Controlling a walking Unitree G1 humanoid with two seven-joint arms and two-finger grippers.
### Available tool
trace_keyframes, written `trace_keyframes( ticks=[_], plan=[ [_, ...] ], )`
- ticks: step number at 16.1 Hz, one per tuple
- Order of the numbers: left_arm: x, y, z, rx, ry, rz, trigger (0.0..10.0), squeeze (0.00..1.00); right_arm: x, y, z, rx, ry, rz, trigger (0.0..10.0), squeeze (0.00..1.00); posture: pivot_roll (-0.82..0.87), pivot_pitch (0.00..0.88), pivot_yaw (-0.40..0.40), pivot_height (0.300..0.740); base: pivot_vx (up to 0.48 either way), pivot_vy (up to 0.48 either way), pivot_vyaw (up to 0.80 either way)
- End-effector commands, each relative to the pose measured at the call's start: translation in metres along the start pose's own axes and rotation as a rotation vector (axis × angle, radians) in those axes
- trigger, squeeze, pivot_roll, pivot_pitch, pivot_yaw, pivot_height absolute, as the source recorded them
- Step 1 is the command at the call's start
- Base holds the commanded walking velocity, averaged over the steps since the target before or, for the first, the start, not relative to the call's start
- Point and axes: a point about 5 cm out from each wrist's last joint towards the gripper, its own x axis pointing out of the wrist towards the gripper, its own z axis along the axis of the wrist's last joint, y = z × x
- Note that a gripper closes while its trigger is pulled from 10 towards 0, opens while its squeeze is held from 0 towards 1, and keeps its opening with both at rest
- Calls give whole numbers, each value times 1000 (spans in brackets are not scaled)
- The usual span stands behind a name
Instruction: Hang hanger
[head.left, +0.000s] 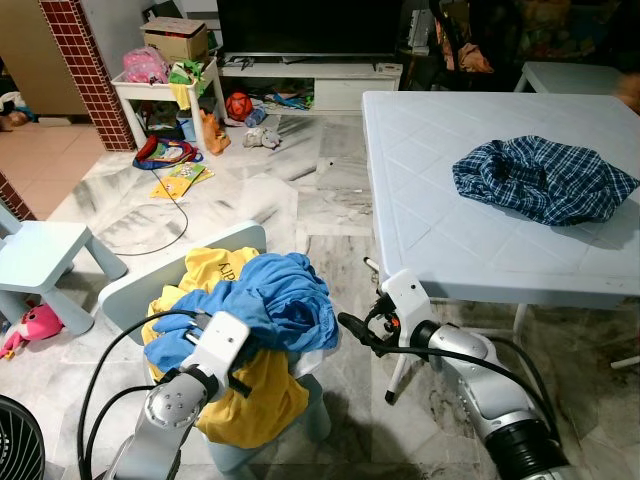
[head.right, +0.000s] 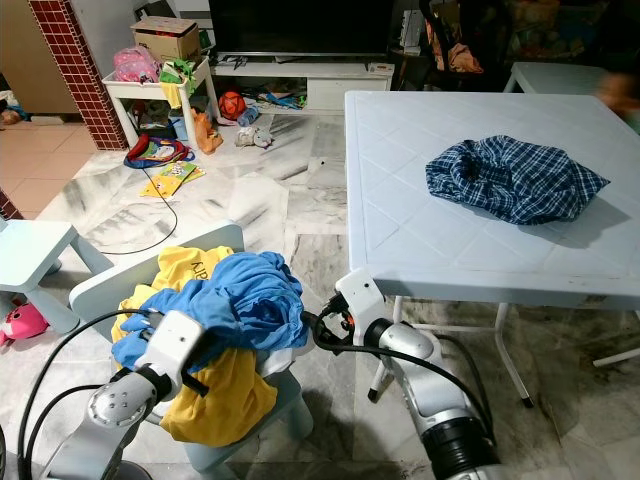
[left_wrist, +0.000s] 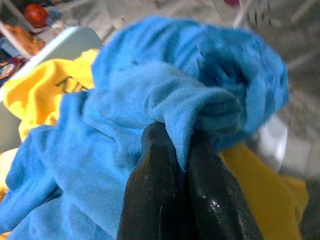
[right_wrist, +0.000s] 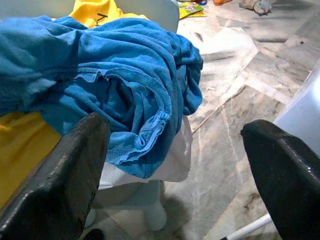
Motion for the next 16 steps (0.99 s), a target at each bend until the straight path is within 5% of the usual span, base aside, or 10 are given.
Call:
trace_keyframes(
  ticks=[1,4,7,11,12,13,14,15,16],
  plan=[
    [-4,7,15,-18,-100,67,0,0,0,-4,2,39,-30,-27,10000,0,-14,0,23,740,0,0,0],
    [-27,12,26,-71,-226,212,0,0,-7,4,5,105,-109,-37,10000,0,-9,0,19,740,0,0,0],
    [-46,0,2,-129,-188,274,0,0,-19,-5,-1,193,-210,-160,10000,0,-7,0,25,740,0,0,0],
    [-50,-16,5,-157,-214,306,0,0,-37,-24,-3,206,-261,-340,10000,0,-25,0,45,740,0,0,0],
    [-51,-12,13,-165,-230,316,275,0,-40,-25,4,206,-285,-360,10000,0,-38,0,57,740,0,0,0],
    [-48,-2,24,-165,-254,335,2941,0,-40,-26,20,181,-335,-377,10000,0,-58,0,88,740,0,0,0],
    [-44,3,29,-165,-271,338,2980,0,-38,-29,27,171,-353,-392,10000,0,-61,0,91,740,0,0,0],
    [-38,9,36,-126,-290,337,1412,0,-37,-35,35,171,-384,-423,10000,0,-66,0,107,740,0,0,0],
    [-28,16,46,-92,-321,332,3608,0,-34,-43,41,180,-408,-452,10000,0,-65,0,108,740,0,0,0]
  ],
)
